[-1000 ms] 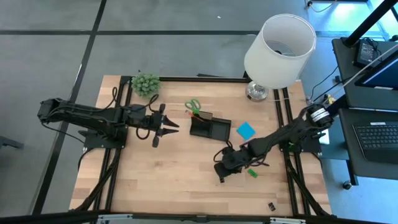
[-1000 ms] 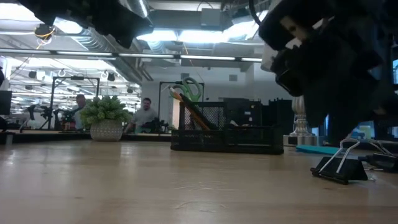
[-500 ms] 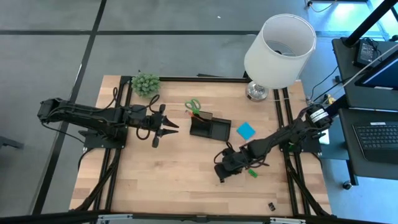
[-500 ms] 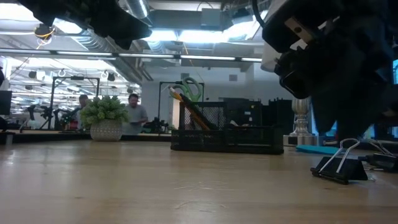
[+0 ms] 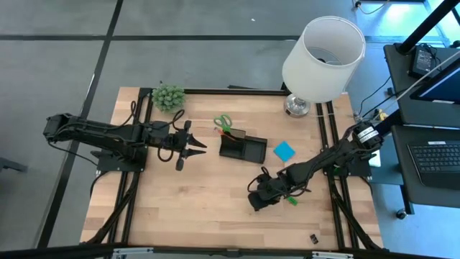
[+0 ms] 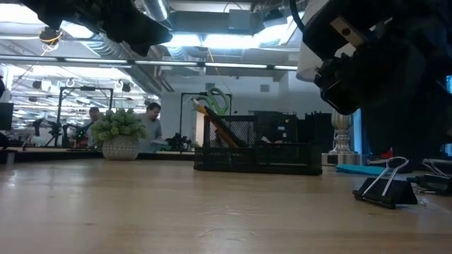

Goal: Pick and place office supplies into organizer
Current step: Put the middle left black binder clip into the black organizer

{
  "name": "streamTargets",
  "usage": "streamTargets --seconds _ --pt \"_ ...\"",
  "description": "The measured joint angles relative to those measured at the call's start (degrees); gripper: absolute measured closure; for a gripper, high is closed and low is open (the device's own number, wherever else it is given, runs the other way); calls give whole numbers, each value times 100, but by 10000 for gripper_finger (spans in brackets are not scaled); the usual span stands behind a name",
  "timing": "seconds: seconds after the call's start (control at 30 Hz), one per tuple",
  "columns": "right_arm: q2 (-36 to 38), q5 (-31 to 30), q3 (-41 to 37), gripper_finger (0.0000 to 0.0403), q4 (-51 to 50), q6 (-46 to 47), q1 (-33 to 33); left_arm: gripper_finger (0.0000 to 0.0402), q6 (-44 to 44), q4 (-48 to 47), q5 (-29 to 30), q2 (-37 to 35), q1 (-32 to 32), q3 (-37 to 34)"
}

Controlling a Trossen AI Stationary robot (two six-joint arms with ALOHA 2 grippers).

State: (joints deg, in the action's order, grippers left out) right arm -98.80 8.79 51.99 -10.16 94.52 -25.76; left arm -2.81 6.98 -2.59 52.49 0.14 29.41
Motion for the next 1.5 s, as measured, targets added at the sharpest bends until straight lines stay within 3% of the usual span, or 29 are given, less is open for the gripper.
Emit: streamTargets --seconds 0.37,0.8,0.97,1.1,1.33,1.5 --pt "-307 36 -3 280 343 -13 0 320 4 -41 13 0 1 2" --pt "-295 24 2 391 307 -80 0 320 7 -62 48 0 0 2" --pt "-230 -401 -3 393 624 -359 20 320 51 -84 48 0 -16 2" --pt "-154 -944 262 398 675 -1065 263 320 53 -116 46 0 -48 2" --pt "-169 -2431 1044 397 -135 -3133 1114 320 54 -120 46 0 -48 2" --pt "-171 -2725 1482 397 -816 -4221 1691 320 57 -120 134 0 -48 2"
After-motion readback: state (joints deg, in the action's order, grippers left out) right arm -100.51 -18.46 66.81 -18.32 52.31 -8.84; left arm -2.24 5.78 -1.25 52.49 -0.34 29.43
